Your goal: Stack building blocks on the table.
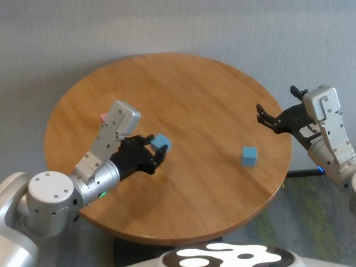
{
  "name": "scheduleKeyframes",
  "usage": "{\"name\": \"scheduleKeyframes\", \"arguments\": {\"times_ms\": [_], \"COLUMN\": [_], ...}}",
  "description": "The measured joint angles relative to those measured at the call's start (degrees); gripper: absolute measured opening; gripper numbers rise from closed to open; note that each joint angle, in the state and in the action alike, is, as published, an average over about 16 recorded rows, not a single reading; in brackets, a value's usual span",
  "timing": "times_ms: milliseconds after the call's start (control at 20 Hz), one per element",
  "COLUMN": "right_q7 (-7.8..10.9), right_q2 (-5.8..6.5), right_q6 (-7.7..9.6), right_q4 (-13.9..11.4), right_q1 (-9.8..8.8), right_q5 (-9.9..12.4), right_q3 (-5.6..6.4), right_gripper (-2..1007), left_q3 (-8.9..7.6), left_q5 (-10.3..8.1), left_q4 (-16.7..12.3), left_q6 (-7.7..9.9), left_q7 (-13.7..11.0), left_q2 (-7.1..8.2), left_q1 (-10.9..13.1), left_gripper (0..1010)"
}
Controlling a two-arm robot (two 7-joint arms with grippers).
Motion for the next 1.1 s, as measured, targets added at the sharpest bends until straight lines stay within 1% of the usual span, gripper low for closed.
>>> {"name": "scheduleKeyframes", "arguments": {"times_ms": [250, 500, 800, 1100], "right_q7": [0.00, 0.00, 0.00, 0.00], "right_q2": [0.00, 0.00, 0.00, 0.00], "right_q6": [0.00, 0.00, 0.00, 0.00], "right_q4": [0.00, 0.00, 0.00, 0.00], "right_q1": [0.00, 0.00, 0.00, 0.00], "right_q5": [0.00, 0.00, 0.00, 0.00], "right_q3": [0.00, 0.00, 0.00, 0.00], "right_gripper": [1005, 1005, 1005, 1005], "left_q3": [1.77, 3.65, 5.12, 5.76], "left_q5": [0.27, 1.22, 2.26, 2.82], "left_q4": [2.50, 5.09, 7.33, 8.31], "left_q6": [-0.60, -0.74, -0.22, 0.45], "left_q7": [-4.42, -7.82, -10.06, -10.82], "left_q2": [-0.71, -1.22, -1.50, -1.50], "left_q1": [-2.30, -4.44, -6.15, -6.81], "left_gripper": [406, 406, 406, 406]}}
